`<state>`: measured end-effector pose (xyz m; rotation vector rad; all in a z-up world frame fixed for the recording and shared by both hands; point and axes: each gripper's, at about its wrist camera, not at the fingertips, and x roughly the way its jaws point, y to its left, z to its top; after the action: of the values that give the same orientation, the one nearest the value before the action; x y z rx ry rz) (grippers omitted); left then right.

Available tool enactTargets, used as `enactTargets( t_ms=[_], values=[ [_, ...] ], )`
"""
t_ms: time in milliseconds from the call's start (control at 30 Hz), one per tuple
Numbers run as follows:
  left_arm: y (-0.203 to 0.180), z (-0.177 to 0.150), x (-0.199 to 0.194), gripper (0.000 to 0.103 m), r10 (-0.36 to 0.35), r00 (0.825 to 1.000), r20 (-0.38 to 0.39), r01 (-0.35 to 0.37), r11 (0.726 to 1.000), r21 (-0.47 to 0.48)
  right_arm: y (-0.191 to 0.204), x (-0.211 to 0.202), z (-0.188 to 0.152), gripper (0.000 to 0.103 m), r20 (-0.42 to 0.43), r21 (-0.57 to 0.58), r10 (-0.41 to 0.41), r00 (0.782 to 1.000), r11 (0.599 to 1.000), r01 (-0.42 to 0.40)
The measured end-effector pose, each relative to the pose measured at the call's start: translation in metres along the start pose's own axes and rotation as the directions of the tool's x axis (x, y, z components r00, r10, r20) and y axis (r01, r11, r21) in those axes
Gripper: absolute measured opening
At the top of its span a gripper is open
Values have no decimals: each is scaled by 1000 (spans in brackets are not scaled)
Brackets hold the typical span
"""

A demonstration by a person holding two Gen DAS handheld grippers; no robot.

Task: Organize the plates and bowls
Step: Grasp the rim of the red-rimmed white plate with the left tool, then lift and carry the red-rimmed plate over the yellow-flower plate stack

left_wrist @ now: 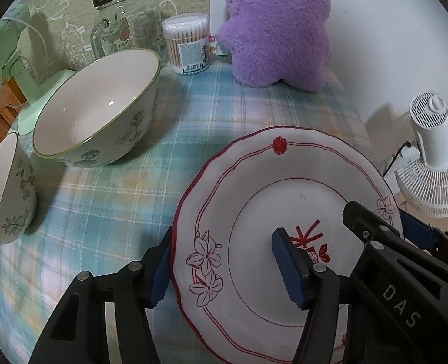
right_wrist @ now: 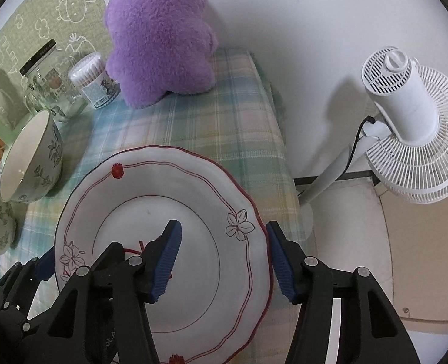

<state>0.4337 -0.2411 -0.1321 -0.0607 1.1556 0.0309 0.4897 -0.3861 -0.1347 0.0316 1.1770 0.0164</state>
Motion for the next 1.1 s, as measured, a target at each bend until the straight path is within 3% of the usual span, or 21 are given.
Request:
enactTargets(
  t_ms=[500,633,1100],
  values=[
    [24,-38,-20,60,-4,997,-74,8,999,52,15,-21,-43,57,-98,-56,63,993,996,-68],
    [21,-40,-22,60,10,998,-58,-6,998,68,17,-22,-49,51,-82,-99,39,996,994,-47],
    [18,-43,-26,61,27,999,-31,-25,998,49,19,-9,-45,51,-67,-98,10,998,995,-17]
  ],
)
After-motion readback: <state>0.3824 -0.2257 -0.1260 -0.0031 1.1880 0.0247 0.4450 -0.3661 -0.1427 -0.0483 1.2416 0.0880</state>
